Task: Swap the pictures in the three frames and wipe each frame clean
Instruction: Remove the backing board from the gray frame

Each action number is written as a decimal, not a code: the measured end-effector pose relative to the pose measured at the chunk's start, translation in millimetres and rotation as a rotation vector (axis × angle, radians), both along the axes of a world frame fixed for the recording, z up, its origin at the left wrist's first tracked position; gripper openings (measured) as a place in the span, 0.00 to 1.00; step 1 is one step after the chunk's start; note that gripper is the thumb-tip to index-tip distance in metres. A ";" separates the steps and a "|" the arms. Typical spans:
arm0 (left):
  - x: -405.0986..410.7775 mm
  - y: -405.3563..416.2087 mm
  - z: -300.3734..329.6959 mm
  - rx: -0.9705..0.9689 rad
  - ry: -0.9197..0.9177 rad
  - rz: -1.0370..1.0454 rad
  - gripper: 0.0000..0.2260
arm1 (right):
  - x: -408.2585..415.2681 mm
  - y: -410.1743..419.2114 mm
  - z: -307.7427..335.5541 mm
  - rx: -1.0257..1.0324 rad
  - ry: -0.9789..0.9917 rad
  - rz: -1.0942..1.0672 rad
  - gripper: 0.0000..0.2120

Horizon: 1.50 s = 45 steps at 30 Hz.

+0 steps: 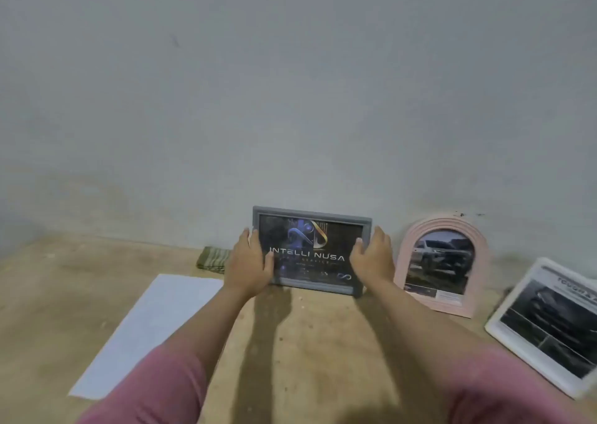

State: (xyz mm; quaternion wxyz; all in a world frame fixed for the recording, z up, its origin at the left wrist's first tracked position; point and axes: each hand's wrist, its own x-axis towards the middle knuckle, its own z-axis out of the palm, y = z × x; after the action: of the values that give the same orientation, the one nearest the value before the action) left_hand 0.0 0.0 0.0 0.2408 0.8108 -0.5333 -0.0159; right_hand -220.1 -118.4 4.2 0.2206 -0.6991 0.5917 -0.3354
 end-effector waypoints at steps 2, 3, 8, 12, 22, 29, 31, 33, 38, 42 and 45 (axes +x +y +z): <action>6.2 -12.7 -11.3 0.035 0.073 0.022 0.28 | 3.2 -13.7 -12.6 0.047 -0.012 -0.061 0.26; 12.8 -21.1 -21.7 0.056 0.099 0.032 0.28 | 4.6 -21.8 -23.5 0.074 -0.011 -0.084 0.26; 30.8 -52.4 -50.8 0.055 0.224 0.137 0.21 | 8.0 -51.3 -56.6 0.149 -0.078 -0.176 0.24; 38.8 -75.1 -54.4 -0.022 0.453 0.275 0.24 | 10.2 -68.9 -78.4 0.177 -0.171 -0.169 0.24; 55.4 -114.5 -51.9 0.005 0.575 0.404 0.13 | 17.9 -78.9 -82.0 0.262 -0.279 -0.140 0.15; 56.2 -97.4 -38.6 -0.070 0.536 0.359 0.07 | 6.7 -68.8 -44.5 0.092 -0.313 -0.156 0.15; 52.6 -92.7 -30.7 -0.103 0.571 0.357 0.07 | -1.5 -61.9 -29.0 0.017 -0.320 -0.127 0.14; 47.6 -83.8 -21.2 -0.085 0.597 0.327 0.08 | -13.1 -48.0 -12.2 -0.056 -0.346 -0.126 0.14; 9.6 -60.9 15.8 0.053 0.558 0.250 0.17 | -37.6 -4.1 25.8 -0.182 -0.401 -0.147 0.15; -49.6 -46.3 58.8 -0.047 0.562 0.105 0.20 | -50.7 46.9 46.9 -0.307 -0.397 -0.110 0.14; -92.4 -31.5 95.9 -0.056 0.829 -0.011 0.27 | -53.6 84.5 53.0 -0.424 -0.408 -0.063 0.15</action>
State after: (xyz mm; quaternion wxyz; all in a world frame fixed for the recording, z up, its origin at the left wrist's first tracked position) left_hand -92.4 -31.5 95.9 0.4571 0.7260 -0.3957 -0.3277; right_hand -273.7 -34.0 57.2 0.1735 -0.6289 0.4733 -0.5920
